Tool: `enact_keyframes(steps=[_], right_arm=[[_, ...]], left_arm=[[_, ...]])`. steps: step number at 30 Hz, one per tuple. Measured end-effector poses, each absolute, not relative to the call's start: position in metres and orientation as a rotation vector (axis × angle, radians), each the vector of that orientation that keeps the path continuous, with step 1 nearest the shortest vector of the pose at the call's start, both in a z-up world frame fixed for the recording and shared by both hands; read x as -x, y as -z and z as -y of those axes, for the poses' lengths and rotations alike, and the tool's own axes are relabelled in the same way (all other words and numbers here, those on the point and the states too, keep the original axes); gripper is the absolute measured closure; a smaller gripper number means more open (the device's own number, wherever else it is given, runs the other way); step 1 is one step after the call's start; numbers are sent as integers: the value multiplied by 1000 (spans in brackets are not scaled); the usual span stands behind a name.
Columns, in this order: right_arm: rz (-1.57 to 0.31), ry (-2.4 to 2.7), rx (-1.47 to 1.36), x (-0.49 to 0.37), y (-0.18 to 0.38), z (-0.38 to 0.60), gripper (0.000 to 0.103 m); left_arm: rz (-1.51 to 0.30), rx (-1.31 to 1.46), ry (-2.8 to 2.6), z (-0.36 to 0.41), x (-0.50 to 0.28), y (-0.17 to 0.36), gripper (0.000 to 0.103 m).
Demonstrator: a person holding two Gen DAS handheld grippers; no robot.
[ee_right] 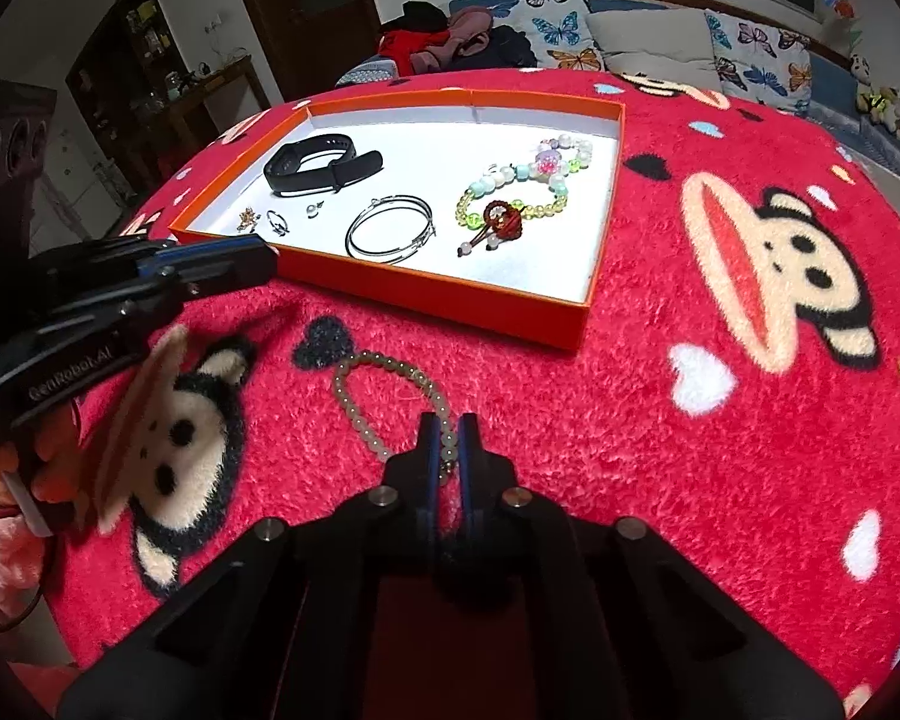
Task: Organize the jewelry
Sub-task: 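Carry the stud into the tray with the left tool while the right tool drops the bracelet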
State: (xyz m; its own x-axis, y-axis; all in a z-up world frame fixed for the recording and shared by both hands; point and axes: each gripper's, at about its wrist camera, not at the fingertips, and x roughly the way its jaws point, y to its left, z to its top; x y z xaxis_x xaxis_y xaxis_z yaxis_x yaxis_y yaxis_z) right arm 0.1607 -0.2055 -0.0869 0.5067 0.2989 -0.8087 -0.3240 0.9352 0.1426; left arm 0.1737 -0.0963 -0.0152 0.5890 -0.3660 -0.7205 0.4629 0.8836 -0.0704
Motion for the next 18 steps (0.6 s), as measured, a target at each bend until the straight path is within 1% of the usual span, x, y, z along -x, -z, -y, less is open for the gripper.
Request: enact_keyframes(steps=[4,11,18], right_arm=[[-921,-383,43,-156,71,202,97],[-801,-411,46,-161,24,197,97],[-704,-383,38,-180,-7,200,97]], left_arm=[[-782,-128,472,91,-176,4,96],[-745,-123,445,80,-197,-16,96],[-776,-129,432,79,-220,-8,96]])
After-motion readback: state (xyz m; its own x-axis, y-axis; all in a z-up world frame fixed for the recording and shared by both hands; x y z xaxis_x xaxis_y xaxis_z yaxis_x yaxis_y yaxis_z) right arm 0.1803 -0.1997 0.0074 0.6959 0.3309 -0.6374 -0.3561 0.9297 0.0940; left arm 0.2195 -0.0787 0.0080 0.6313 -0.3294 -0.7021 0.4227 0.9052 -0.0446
